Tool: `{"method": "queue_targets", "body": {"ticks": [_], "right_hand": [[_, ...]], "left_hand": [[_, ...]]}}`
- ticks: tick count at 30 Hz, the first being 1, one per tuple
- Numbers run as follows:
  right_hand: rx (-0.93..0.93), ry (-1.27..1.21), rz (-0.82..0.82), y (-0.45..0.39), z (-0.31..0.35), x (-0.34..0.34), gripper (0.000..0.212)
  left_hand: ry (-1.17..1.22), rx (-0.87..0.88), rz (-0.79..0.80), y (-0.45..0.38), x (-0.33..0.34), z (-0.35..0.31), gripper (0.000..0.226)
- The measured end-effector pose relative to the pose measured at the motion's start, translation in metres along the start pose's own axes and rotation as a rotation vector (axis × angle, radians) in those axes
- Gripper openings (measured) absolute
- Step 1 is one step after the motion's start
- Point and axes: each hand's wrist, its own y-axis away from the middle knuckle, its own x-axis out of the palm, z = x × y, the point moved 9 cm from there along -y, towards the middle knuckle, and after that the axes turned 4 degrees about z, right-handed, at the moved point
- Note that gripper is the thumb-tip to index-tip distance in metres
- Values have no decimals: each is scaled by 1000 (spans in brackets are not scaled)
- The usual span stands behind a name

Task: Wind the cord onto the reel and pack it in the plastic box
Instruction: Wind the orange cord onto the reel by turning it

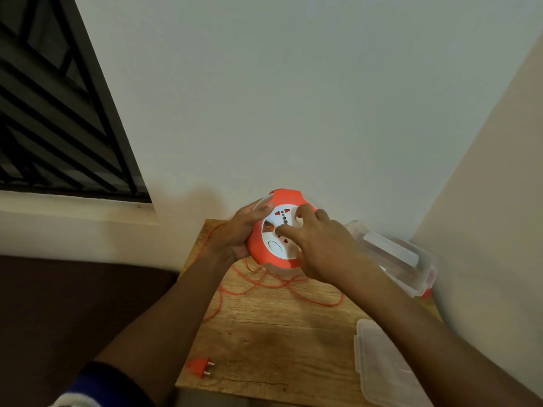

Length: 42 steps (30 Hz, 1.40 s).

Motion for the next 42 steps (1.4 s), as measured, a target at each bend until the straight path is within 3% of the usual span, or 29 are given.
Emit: {"method": "queue_targets", "body": {"ticks": [6,12,20,22,25,29,35,38,42], "right_hand": [[-68,145,79,1,2,4,79],[-50,183,-19,-5,2,-8,66],[-71,194,-60,-3,-1,-8,70],[24,152,-119,0,-8,-12,64],[307,-41,-186,5,-28,-14,56],[388,-99,-176,3,-32,-9,48],[136,45,-197,7,-20,-20,40],[-31,-25,-76,4,-14,-13,43],[-42,123,55,0,-14,-4,58]], "left_hand": [[-56,-35,8,-3,5,0,64],[-82,-38,13,-8,14,2,65],[-126,-59,26,-16,18,2,69],[-93,-36,48,-19,23,2,60],[-30,-4,6,-23,27,1,60],[-65,-6,-1,-27,30,4,61],[-72,-22,9,-25,18,-3,58],[-60,-37,51,-21,17,-6,54],[-62,-39,76,-22,23,-4,44]]}}
